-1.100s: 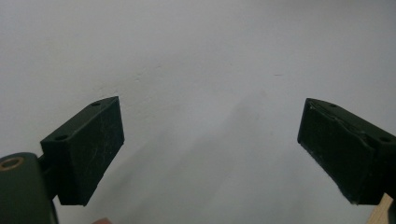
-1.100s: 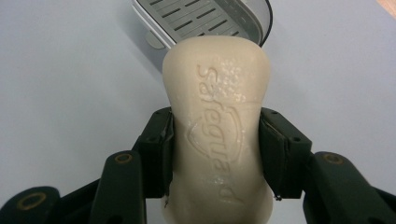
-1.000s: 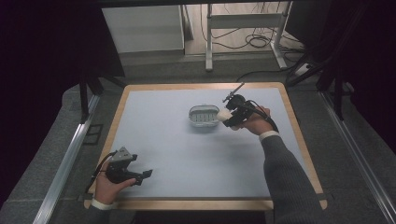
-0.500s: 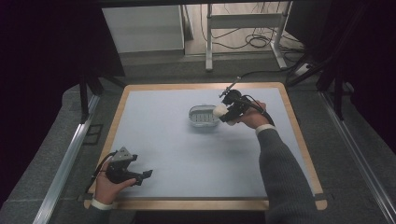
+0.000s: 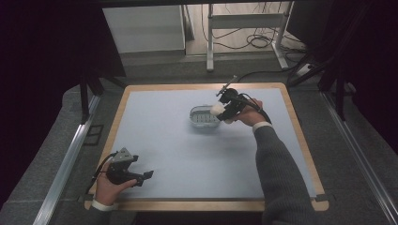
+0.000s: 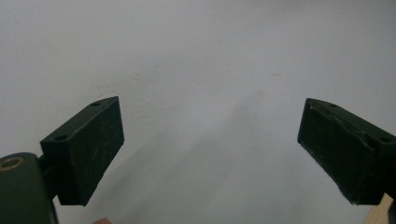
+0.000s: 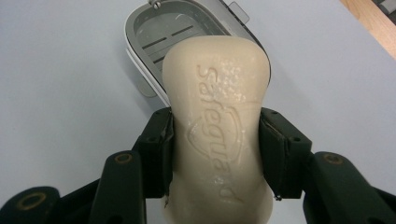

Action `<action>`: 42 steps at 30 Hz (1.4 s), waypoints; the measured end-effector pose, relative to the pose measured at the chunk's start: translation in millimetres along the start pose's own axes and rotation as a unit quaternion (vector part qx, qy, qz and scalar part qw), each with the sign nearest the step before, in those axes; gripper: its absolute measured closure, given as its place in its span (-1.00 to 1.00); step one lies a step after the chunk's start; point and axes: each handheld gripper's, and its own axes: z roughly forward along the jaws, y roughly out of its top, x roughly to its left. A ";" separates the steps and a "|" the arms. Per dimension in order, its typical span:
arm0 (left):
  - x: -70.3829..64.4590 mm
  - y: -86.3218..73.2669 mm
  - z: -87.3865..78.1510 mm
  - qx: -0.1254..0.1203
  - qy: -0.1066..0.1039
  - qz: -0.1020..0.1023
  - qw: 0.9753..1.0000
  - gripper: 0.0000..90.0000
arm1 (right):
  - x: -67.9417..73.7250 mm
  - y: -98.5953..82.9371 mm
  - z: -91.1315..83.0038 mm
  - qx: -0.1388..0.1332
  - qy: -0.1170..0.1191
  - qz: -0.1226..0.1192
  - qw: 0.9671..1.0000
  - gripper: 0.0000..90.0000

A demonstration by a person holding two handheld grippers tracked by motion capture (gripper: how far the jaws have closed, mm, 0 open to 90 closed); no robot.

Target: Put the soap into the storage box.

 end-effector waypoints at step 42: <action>1.7 0.2 -2.1 -0.004 0.002 -0.001 1.000 -0.83 | 7.1 46.3 52.8 0.003 0.026 -0.105 0.994 0.09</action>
